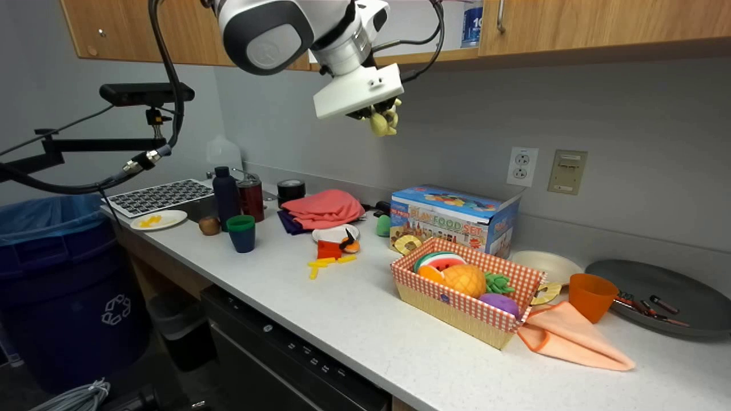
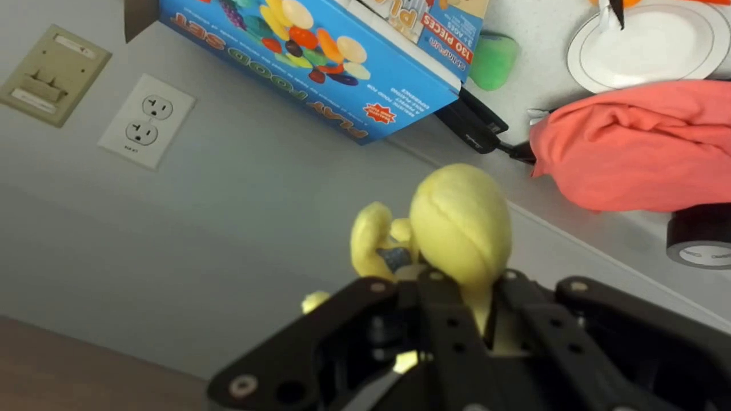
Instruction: Pick up the banana plush toy from the basket and put it inside the open upper cabinet
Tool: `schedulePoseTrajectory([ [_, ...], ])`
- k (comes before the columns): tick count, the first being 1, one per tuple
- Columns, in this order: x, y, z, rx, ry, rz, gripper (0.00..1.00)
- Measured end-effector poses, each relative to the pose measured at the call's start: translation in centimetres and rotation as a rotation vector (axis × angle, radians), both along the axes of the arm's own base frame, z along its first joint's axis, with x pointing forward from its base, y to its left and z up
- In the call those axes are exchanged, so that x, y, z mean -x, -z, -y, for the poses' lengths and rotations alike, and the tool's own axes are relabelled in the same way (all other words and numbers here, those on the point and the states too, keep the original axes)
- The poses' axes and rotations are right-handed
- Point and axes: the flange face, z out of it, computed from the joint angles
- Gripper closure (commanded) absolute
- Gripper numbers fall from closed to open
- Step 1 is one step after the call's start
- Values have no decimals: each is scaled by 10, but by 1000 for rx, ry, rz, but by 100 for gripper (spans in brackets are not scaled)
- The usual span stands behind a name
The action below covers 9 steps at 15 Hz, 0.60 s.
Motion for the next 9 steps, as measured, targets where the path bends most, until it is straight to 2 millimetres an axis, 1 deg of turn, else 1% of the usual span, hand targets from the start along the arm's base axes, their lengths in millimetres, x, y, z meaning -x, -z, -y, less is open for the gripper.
schedulePoseTrajectory([
  [6,3,-24,-5,8,-10,49,97],
  [9,0,-46,-10,5,-20,91,97],
])
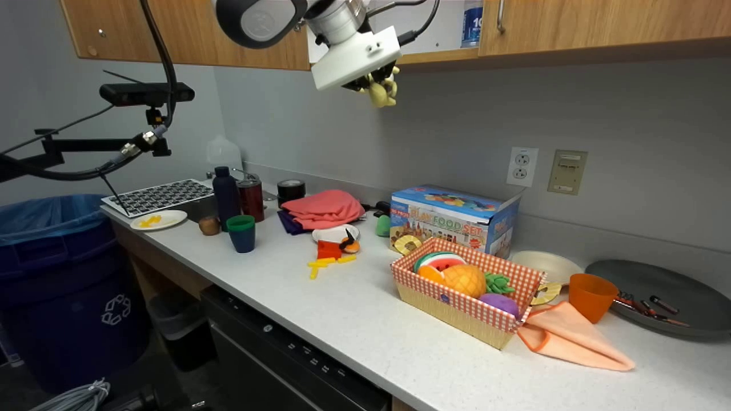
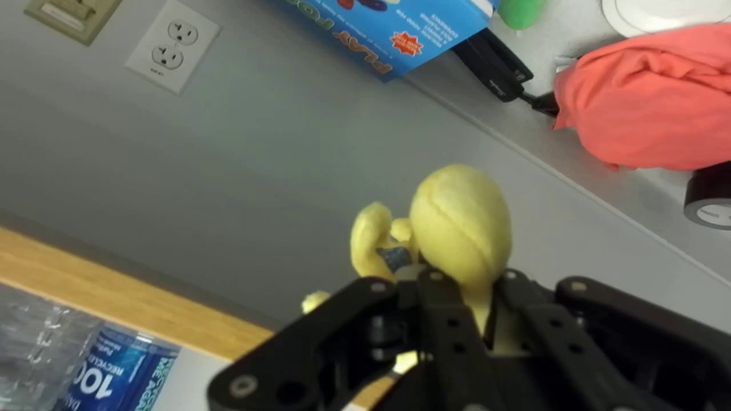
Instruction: Pick up the banana plush toy from the basket and put it inside the open upper cabinet
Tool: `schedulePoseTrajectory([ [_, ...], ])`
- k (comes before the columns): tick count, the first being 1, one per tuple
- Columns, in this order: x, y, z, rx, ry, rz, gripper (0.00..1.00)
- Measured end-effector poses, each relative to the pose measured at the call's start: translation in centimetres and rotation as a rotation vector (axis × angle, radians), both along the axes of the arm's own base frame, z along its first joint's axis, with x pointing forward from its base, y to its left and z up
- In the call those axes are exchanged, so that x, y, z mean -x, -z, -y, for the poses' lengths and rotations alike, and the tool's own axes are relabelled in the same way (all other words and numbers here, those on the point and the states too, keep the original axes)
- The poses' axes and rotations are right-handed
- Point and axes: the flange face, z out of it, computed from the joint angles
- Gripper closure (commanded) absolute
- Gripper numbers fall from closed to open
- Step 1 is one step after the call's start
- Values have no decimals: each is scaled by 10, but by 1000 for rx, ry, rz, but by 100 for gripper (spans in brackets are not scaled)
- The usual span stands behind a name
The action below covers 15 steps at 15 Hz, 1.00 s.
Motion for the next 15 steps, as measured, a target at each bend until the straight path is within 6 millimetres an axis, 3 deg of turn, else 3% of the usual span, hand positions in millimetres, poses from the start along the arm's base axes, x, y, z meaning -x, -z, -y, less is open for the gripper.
schedulePoseTrajectory([
  [4,-3,-37,-12,7,-23,71,97],
  [15,0,-113,-39,49,-80,220,97],
])
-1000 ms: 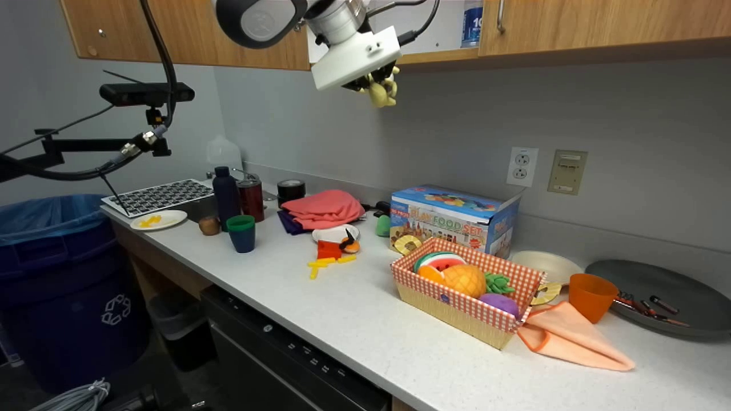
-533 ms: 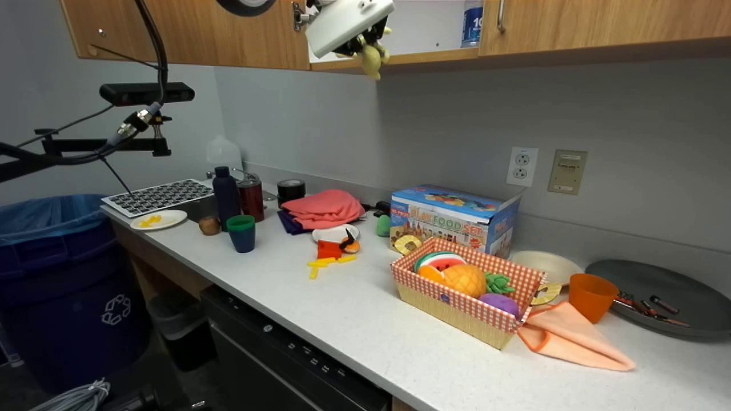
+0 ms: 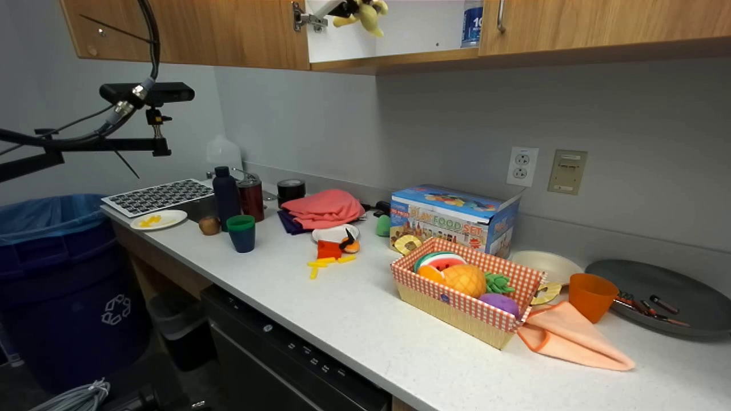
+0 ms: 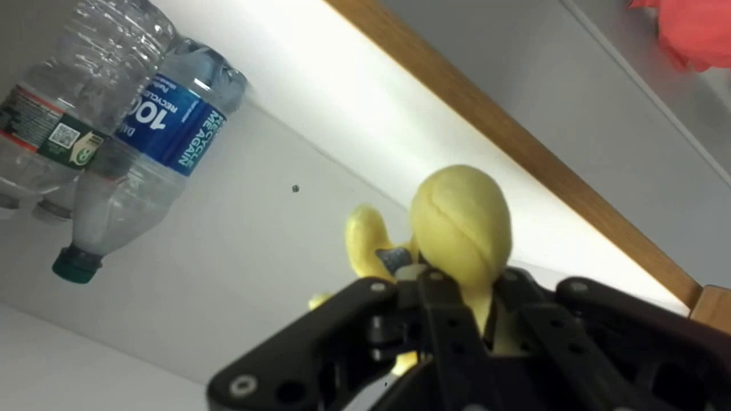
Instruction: Pick up the banana plush toy from the basket and put it inside the open upper cabinet
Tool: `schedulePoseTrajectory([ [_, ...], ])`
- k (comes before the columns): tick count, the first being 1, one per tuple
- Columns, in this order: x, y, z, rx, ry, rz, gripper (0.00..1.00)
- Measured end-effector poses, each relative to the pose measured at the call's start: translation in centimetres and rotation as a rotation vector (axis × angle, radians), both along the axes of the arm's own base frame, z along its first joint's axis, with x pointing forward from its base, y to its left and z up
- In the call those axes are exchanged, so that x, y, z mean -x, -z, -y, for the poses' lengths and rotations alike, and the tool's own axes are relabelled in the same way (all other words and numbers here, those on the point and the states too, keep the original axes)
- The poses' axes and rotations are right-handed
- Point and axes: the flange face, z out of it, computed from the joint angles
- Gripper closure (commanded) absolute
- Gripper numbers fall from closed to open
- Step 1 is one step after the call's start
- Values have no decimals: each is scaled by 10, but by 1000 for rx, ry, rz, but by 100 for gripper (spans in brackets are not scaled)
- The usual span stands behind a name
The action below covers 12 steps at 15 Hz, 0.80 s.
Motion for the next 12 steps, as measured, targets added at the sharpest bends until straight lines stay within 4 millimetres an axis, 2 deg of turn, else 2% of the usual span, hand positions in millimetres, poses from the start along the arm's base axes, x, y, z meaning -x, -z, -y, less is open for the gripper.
schedulePoseTrajectory([
  [3,-11,5,-7,3,-6,-18,97],
  [7,-54,36,-8,14,17,-99,97],
  [10,-80,32,-9,11,35,-97,97],
  [11,-88,32,-10,12,38,-97,65],
  [12,-94,33,-11,12,40,-96,88],
])
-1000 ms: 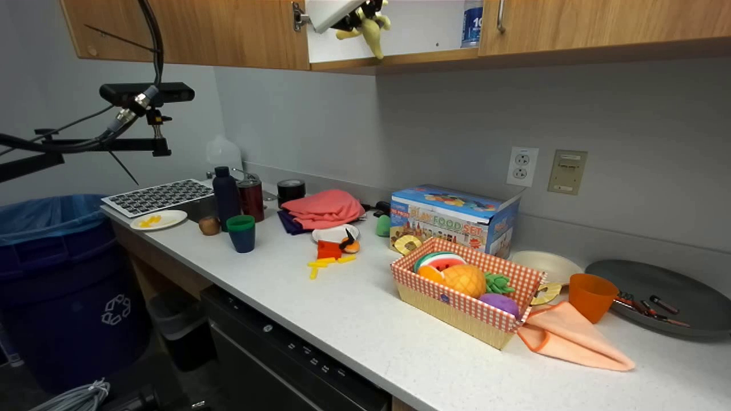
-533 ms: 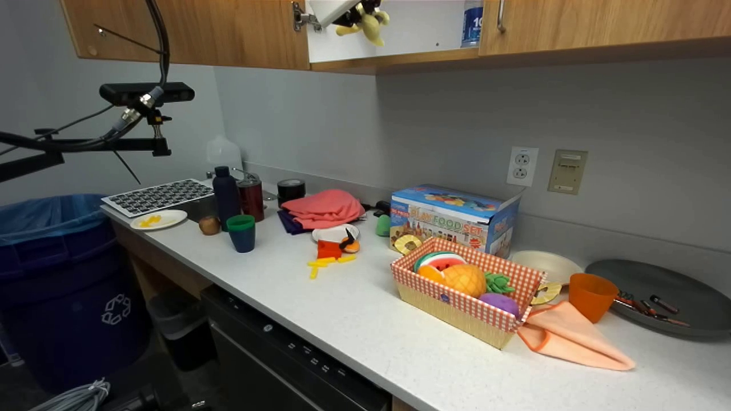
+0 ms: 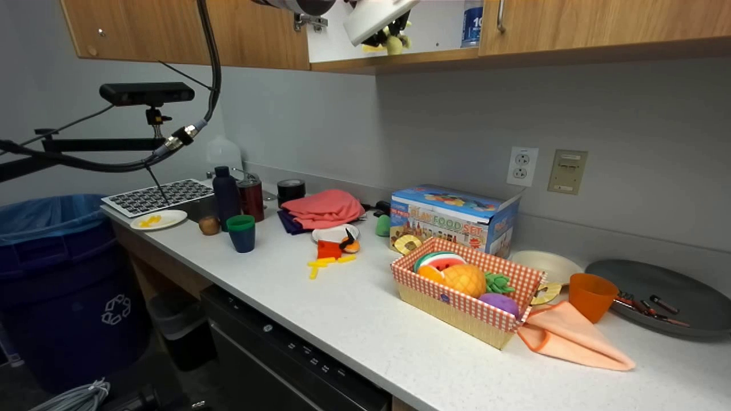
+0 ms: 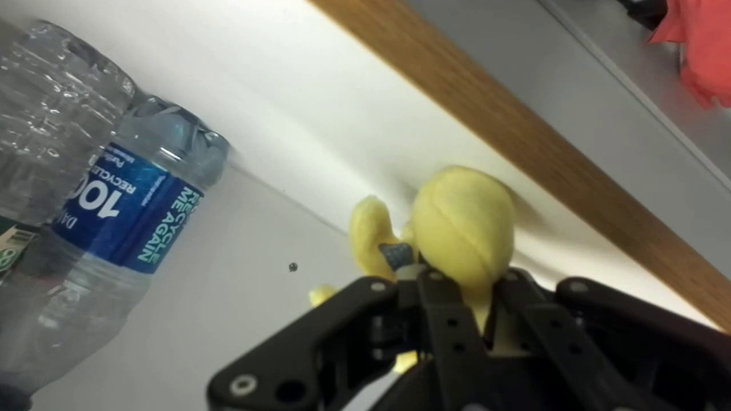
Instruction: Pick up the banana plush toy from the basket and put it inside the open upper cabinet
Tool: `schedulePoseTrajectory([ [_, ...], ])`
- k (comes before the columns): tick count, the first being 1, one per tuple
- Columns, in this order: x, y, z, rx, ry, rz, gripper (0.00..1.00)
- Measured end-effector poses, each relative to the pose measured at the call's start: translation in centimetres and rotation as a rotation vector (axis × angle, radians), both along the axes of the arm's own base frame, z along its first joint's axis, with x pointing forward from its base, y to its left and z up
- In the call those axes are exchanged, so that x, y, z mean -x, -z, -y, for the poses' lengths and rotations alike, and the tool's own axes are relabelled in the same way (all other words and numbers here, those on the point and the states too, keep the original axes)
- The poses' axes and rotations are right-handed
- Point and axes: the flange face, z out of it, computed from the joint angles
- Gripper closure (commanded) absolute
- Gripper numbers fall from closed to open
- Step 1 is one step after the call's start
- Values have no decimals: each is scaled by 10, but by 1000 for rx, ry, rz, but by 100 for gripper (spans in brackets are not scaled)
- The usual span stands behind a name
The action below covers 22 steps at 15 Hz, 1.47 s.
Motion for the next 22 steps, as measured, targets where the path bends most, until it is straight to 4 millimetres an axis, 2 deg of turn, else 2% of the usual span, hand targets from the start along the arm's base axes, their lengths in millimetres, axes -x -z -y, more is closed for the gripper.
schedulePoseTrajectory([
  [3,-2,-1,-1,-5,1,4,66],
  [22,-2,0,-1,-4,0,2,65],
])
